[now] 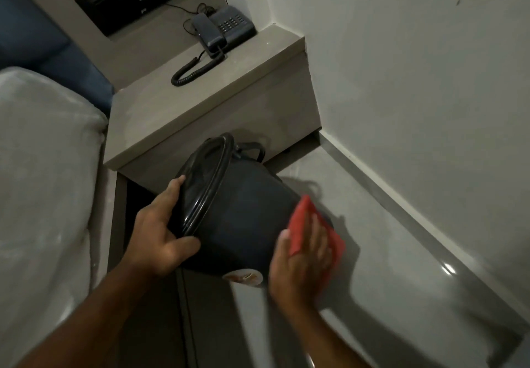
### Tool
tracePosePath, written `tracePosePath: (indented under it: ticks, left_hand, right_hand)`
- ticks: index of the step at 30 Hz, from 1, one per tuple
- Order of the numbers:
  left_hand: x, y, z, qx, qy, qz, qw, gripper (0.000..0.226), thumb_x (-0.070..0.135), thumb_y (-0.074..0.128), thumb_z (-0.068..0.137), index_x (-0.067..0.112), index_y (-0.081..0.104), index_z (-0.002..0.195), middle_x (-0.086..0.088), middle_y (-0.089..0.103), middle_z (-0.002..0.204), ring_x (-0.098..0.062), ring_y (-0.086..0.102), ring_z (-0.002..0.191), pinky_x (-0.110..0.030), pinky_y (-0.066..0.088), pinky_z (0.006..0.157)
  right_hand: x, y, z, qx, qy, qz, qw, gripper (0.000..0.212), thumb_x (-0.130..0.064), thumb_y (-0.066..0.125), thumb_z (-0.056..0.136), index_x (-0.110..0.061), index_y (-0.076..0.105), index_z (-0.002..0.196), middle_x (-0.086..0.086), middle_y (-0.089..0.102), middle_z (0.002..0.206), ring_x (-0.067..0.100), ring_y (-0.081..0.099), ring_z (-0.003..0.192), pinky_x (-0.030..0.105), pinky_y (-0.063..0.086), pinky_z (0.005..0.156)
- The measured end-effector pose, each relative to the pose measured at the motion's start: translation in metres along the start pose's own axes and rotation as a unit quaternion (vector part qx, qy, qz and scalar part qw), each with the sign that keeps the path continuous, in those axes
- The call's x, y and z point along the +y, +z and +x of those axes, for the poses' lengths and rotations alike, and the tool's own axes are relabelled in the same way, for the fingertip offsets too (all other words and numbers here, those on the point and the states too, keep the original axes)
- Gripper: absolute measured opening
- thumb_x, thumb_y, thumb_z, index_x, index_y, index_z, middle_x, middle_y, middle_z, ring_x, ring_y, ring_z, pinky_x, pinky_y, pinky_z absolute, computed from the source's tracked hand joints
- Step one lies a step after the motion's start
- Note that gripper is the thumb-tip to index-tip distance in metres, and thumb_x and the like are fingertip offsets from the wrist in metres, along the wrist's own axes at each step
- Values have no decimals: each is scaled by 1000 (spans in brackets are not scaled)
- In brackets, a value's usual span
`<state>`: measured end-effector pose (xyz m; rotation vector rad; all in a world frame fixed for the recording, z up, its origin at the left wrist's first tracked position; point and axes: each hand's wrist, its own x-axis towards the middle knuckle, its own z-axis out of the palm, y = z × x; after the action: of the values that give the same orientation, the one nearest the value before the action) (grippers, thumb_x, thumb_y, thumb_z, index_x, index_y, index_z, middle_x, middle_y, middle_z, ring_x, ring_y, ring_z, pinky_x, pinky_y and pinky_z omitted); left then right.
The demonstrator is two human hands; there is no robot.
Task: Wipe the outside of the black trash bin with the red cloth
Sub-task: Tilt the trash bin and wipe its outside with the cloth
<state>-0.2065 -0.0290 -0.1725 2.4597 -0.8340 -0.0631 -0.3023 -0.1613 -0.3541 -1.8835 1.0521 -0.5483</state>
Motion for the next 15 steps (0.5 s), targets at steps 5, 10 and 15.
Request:
tracePosePath:
  ticks: [5, 10, 15]
  left_hand:
    - [-7, -5, -2, -19, 17, -17, 1000, 106, 41, 64, 55, 12, 25, 149, 4, 47, 129, 7, 47, 117, -8, 47, 82]
    - [4, 1, 4, -10, 18, 17, 1000, 107, 50, 60, 57, 11, 22, 149, -5, 45, 137, -18, 47, 121, -35, 51, 91]
    - [3, 10, 10, 12, -14, 53, 998, 107, 46, 61, 52, 3, 33, 145, -18, 49, 142, -34, 49, 129, -44, 44, 103]
  right_hand:
    - [-1, -15, 113, -206, 238, -39, 948, 74, -64, 11, 96, -18, 62, 123, 17, 66, 109, 33, 61, 98, 46, 45, 96]
    - [-123, -7, 99, -148, -48, 60, 986, 70, -68, 14, 91, -22, 67, 96, 0, 69, 92, 25, 64, 99, 43, 44, 84]
    - [-29, -17, 22, -10, -234, 11, 972, 63, -54, 27, 101, -19, 42, 152, 6, 49, 152, 26, 44, 140, 50, 34, 114]
